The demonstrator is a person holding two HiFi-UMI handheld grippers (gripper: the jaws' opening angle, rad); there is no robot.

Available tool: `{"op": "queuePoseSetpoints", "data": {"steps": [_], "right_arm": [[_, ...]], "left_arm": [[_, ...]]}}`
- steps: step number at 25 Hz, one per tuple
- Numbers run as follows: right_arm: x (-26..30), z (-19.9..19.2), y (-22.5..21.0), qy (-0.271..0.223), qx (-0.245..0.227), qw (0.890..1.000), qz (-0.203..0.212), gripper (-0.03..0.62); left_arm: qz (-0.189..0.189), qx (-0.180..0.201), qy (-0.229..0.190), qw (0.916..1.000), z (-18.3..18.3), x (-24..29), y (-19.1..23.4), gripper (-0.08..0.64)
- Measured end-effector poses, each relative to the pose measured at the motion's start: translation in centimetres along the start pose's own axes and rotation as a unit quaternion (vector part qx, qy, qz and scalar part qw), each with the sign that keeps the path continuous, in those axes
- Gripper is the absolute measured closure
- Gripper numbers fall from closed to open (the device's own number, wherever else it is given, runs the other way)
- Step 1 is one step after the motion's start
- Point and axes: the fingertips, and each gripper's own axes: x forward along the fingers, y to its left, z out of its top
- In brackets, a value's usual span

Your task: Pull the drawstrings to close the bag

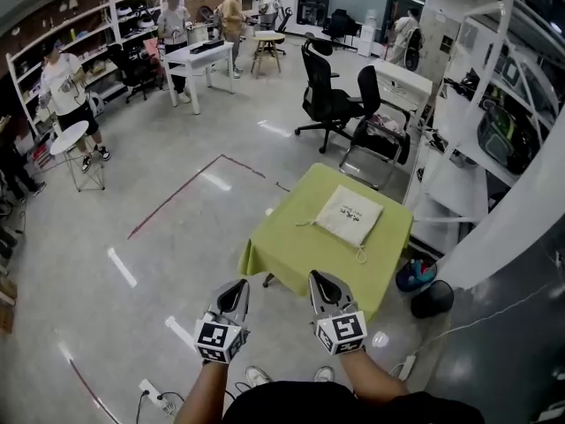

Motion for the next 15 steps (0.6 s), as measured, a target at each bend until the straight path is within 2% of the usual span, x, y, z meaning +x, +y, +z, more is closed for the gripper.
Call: {"op": "queuePoseSetpoints", "data": {"steps": [9,15], "right_arm": [[0.3,-0.2,2.3,-0.003,-0.001,1.000,-0.021,0.594],[0.8,0.2,2.1,0.000,-0.009,0.999,-0.034,0.594]], "left_arm": [[-0.026,0.003,0.012,0.9996,-1.2,-0.4,2.1,0.555],[-0.043,0.001,0.014,0.9990,-1.4,0.6,2.2,0.555]]}}
